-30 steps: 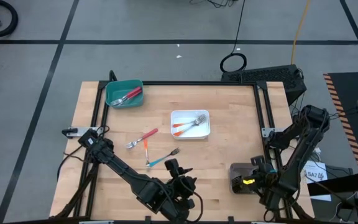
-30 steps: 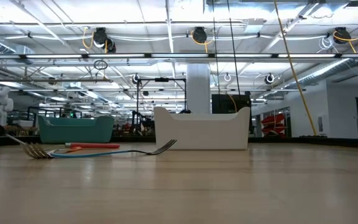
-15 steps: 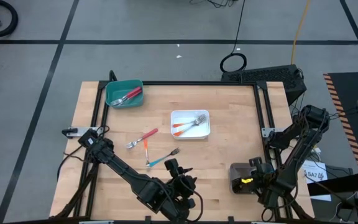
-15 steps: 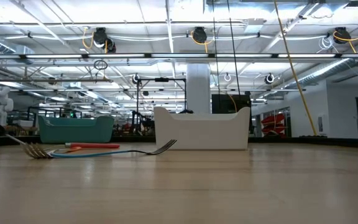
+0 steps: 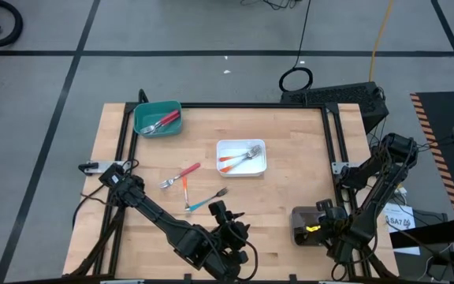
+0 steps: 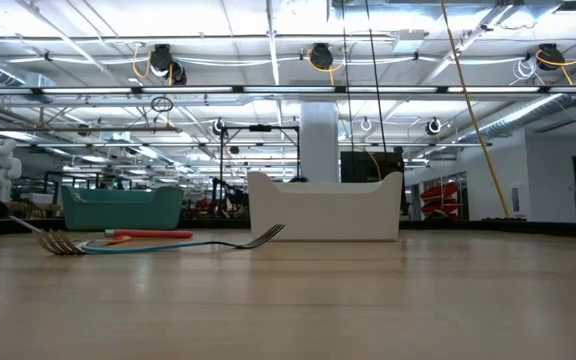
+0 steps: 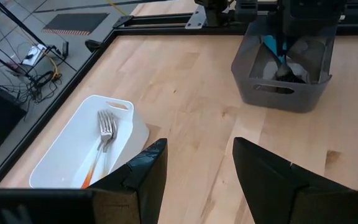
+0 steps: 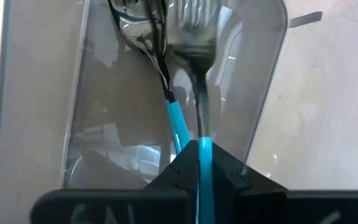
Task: Sort silverware by color (type)
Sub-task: Put the blue fork into the black bin
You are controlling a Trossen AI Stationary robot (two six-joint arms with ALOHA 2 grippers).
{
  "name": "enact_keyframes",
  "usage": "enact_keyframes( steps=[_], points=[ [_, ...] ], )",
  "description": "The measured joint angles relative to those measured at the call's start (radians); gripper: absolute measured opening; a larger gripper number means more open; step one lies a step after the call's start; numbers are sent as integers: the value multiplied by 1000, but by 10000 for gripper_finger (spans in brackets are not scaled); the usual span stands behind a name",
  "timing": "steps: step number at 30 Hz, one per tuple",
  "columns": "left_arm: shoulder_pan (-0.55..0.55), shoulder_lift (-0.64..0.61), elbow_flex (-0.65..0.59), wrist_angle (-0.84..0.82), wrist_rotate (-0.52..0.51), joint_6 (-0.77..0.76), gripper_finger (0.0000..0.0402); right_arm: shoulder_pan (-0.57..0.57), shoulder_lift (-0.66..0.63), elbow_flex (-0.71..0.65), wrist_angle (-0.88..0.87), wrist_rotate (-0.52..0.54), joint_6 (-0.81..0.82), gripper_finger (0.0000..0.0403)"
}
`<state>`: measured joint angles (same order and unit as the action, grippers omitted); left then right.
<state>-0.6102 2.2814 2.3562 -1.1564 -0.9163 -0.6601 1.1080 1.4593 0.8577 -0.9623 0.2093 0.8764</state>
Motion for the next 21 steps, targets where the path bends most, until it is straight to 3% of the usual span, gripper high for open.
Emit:
enact_keyframes(
  steps=[12,21],
  points=[
    [5,12,0,-1,27,0,191,0,0,64,-77,36,-3,112],
    [-7,12,0,-17,29,0,191,0,0,282,-277,99,37,130]
  ],
)
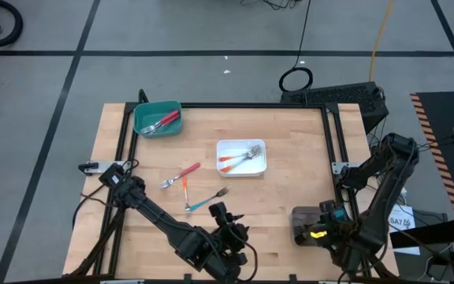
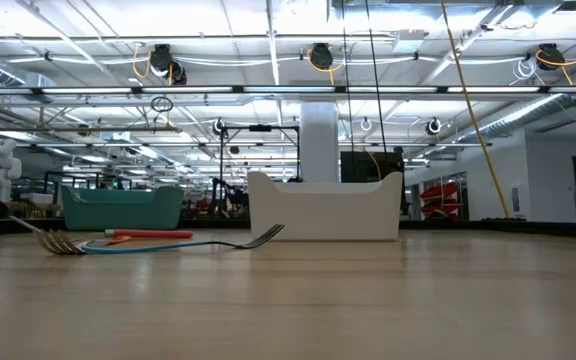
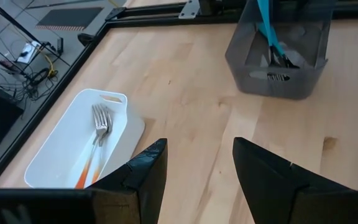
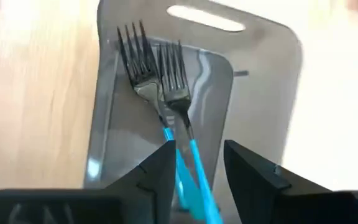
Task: Sort silverware by color (type)
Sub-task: Put the blue fork into the black bin
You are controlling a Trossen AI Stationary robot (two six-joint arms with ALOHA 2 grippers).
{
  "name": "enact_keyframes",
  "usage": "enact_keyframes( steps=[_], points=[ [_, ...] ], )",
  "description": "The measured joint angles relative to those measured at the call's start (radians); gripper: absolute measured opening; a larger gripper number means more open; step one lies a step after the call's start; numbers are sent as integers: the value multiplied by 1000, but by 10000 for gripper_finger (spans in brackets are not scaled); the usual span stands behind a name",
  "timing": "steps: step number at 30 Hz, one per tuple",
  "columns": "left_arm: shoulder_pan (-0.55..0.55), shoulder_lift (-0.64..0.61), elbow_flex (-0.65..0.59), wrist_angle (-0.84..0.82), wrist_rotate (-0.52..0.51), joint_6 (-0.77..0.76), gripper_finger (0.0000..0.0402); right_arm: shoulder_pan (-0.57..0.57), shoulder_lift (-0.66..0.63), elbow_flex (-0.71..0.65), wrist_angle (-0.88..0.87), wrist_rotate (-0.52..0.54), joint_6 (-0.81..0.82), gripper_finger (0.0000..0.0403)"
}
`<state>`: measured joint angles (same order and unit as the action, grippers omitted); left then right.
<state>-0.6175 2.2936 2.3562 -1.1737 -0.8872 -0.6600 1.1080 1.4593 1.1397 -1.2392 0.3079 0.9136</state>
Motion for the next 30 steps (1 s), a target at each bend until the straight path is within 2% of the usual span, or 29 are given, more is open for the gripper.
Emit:
enact_keyframes(
  steps=[4,11,20,24,30],
  points=[
    [-12,0,0,-35,0,-24,191,0,-1,35,-90,-77,85,105],
    [-22,0,0,-58,0,-50,191,0,-1,-54,-86,-232,100,9],
    [-17,0,0,-57,0,-52,191,0,-1,-206,45,-285,96,7],
    [-16,0,0,-56,0,-52,191,0,0,-214,88,-282,94,2],
    [-16,-1,0,-56,0,-52,191,0,0,-171,15,-232,115,1]
  ],
)
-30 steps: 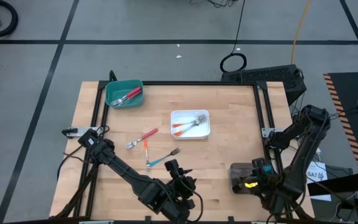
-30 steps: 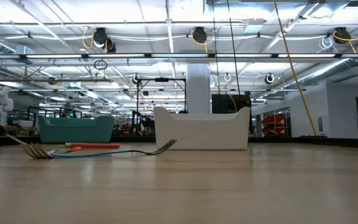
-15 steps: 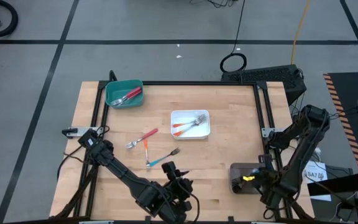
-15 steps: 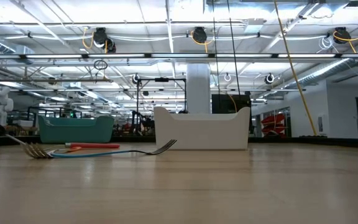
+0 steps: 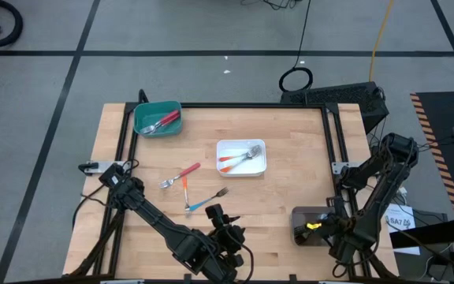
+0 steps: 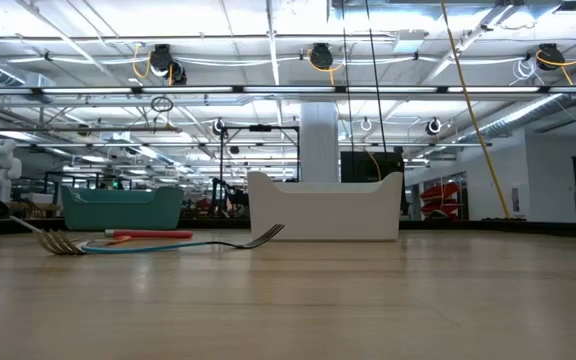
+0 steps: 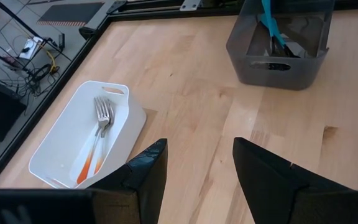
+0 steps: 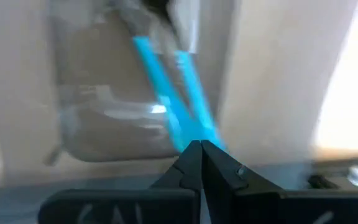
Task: Sort silverware by color (type)
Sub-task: Put the blue fork into the black bin
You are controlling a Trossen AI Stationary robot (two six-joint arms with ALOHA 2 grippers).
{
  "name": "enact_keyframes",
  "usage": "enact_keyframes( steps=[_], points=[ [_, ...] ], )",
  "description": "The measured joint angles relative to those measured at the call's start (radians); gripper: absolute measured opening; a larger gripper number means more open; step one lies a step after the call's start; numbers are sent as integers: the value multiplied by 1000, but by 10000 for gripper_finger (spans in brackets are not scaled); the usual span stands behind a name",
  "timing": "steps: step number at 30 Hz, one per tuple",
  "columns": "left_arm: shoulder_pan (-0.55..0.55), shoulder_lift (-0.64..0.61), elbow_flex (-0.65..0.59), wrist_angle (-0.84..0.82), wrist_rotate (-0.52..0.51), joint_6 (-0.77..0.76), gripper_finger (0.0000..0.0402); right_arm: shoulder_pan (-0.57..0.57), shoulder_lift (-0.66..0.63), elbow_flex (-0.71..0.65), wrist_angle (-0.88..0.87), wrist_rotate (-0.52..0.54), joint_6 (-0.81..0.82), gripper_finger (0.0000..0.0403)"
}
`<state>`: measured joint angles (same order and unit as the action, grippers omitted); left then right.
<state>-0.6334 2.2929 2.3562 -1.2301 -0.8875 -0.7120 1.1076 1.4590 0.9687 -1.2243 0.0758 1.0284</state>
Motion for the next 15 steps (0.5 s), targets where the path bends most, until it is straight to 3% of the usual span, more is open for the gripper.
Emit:
enact_keyframes(
  steps=[7,15],
  points=[
    [0,-1,0,0,0,0,191,0,0,-9,-99,3,58,1],
    [0,-1,0,1,0,0,191,0,-1,-39,25,62,43,1]
  ],
)
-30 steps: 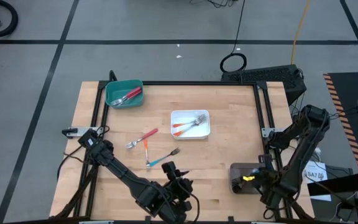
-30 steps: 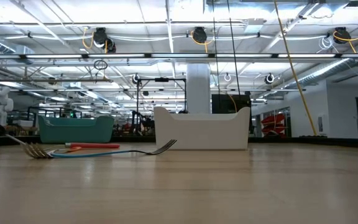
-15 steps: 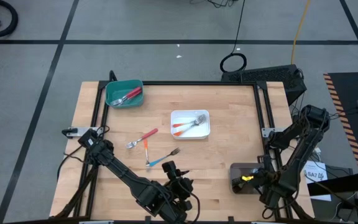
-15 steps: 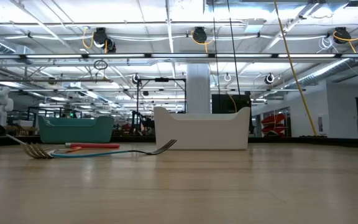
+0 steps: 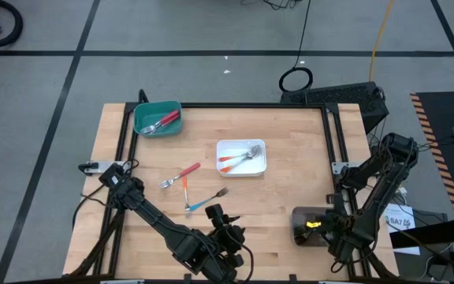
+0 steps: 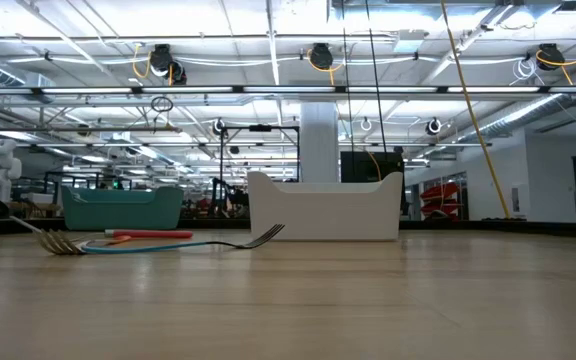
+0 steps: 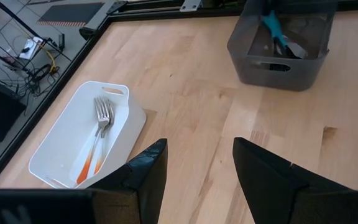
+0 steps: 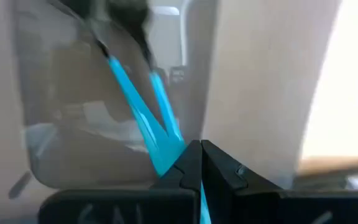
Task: Sort silverware by color (type)
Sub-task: Put the blue fork into the black bin, then put the pink fork into the blue bin
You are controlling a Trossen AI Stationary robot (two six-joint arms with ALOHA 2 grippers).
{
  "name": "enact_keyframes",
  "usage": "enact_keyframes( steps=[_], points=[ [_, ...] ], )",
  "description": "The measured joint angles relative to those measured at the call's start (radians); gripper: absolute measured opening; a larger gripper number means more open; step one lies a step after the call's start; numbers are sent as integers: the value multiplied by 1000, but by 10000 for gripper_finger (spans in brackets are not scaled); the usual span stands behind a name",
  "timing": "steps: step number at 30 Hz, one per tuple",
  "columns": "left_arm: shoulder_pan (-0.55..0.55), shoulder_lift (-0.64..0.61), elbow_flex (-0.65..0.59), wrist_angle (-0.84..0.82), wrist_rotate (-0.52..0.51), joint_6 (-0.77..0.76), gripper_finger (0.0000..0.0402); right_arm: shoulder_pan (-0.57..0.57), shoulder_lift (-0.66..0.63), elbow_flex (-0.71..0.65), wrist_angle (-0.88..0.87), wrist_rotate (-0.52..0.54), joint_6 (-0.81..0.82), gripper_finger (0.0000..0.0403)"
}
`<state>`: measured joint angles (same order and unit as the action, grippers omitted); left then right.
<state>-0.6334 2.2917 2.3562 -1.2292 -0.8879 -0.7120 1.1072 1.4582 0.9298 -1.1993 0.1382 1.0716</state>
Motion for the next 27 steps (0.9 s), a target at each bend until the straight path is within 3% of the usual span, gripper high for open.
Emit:
enact_keyframes(
  steps=[5,9,14,19,22,27],
  points=[
    [3,0,0,1,0,0,191,-2,0,3,43,27,-46,1],
    [7,0,0,-2,-5,42,191,-2,1,53,-18,122,-4,0],
    [6,0,-7,-64,-33,73,191,-2,1,157,-63,390,1,0],
    [19,-2,-81,-215,-53,-54,191,-7,1,222,-33,711,-142,0],
    [39,-1,-141,-291,-32,-165,190,-21,1,246,-32,752,-182,0],
    [83,2,-208,-286,41,-201,168,-34,1,269,-24,729,-205,0]
  ],
)
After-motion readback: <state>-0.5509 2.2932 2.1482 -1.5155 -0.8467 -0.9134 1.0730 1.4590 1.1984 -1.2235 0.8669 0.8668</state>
